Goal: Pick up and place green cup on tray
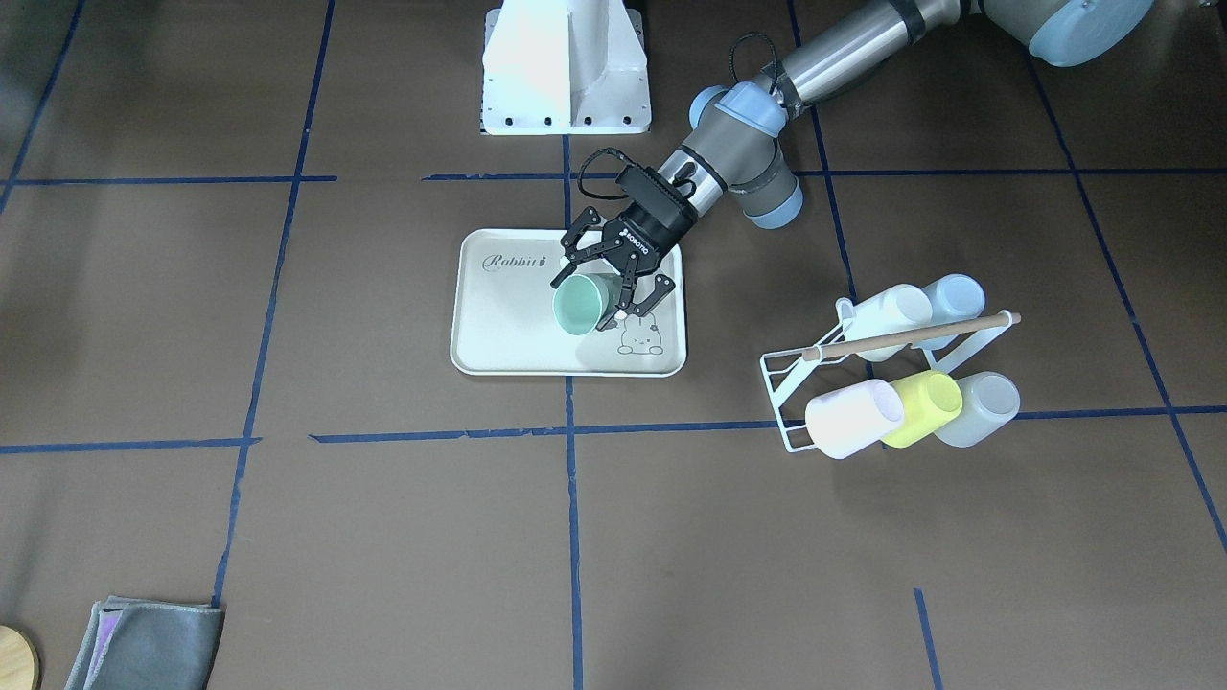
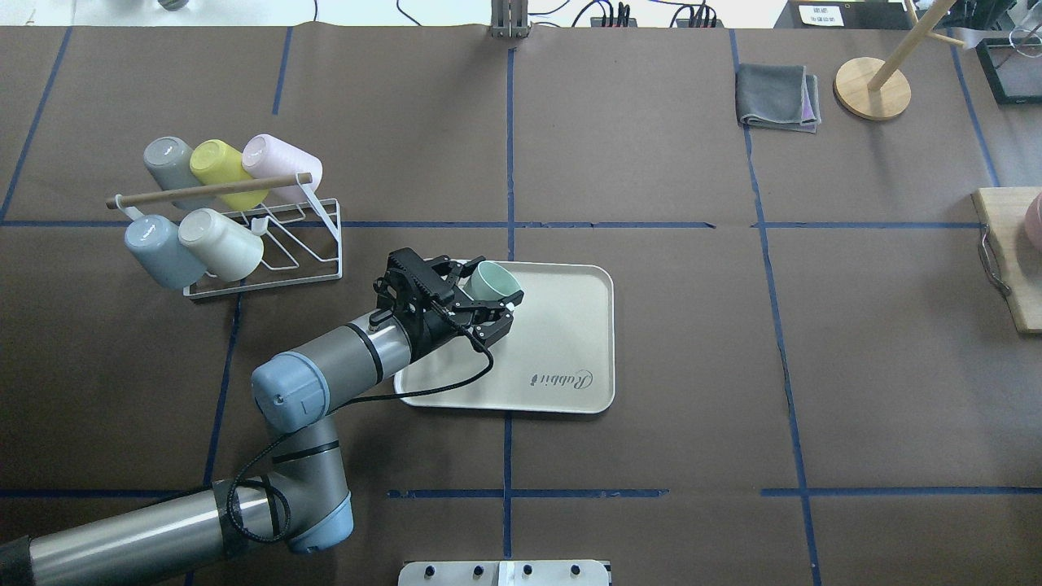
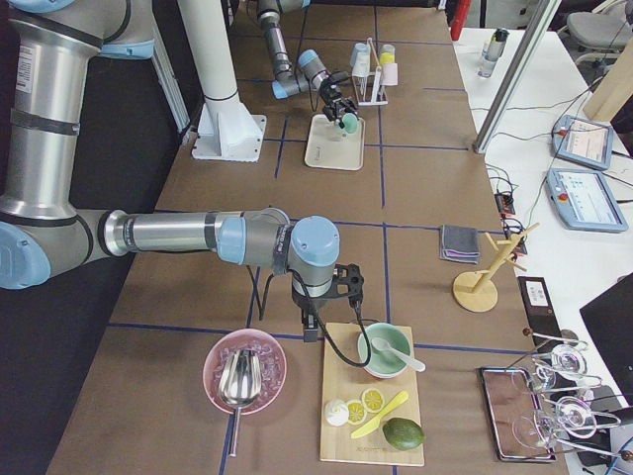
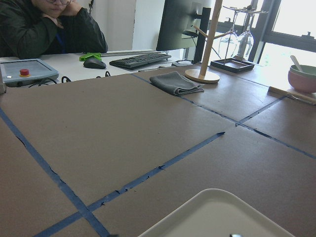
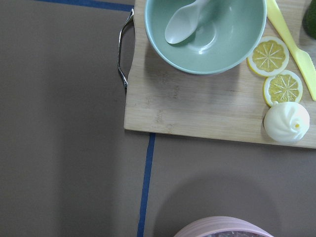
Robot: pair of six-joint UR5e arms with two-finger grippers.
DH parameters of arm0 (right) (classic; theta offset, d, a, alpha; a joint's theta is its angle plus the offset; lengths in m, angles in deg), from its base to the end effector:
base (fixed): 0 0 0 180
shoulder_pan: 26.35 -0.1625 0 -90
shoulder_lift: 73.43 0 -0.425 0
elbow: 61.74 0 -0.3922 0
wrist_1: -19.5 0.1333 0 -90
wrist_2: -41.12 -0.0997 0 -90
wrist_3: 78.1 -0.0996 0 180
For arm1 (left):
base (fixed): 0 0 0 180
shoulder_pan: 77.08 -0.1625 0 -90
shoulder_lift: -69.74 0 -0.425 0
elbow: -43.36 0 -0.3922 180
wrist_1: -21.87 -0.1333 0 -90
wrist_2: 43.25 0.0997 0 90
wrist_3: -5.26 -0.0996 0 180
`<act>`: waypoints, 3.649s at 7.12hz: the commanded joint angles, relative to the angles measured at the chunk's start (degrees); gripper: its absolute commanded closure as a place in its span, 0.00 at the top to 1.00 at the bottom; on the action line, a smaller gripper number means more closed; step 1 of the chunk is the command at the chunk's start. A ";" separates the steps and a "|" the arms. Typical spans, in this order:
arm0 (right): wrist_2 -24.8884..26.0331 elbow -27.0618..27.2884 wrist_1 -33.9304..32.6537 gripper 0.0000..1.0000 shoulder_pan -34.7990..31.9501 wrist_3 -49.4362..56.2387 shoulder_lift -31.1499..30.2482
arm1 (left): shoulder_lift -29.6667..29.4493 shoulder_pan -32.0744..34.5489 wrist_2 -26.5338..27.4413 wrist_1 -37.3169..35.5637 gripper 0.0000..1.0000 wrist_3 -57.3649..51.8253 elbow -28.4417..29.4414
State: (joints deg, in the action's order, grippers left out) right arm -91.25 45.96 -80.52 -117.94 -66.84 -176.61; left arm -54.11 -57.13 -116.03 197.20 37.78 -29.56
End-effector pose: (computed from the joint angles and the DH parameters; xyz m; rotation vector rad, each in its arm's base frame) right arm 0.0769 -0.3843 0.6282 -0.0083 -0.7450 -0.1254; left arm 0.5878 -0.3865 0.2849 1.2716 1.2412 0.2058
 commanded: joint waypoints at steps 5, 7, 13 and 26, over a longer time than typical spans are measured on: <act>0.00 -0.03 0.00 1.00 0.00 -0.10 0.09 | 0.19 0.00 0.01 0.01 0.81 -0.09 -0.12; 0.00 -0.03 0.00 1.00 0.00 -0.10 0.09 | 0.19 -0.09 0.10 0.01 0.83 -0.09 -0.20; 0.00 -0.12 0.00 1.00 0.00 -0.10 0.09 | 0.19 -0.09 0.10 0.01 0.90 -0.09 -0.20; 0.18 -0.03 0.44 1.00 0.00 0.08 0.62 | 7.84 26.50 -31.51 -50.98 1.00 -8.91 -33.23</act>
State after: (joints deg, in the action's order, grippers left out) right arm -91.08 45.84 -80.34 -117.87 -66.84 -175.96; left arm -46.40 -34.45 -144.37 155.02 33.80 -60.56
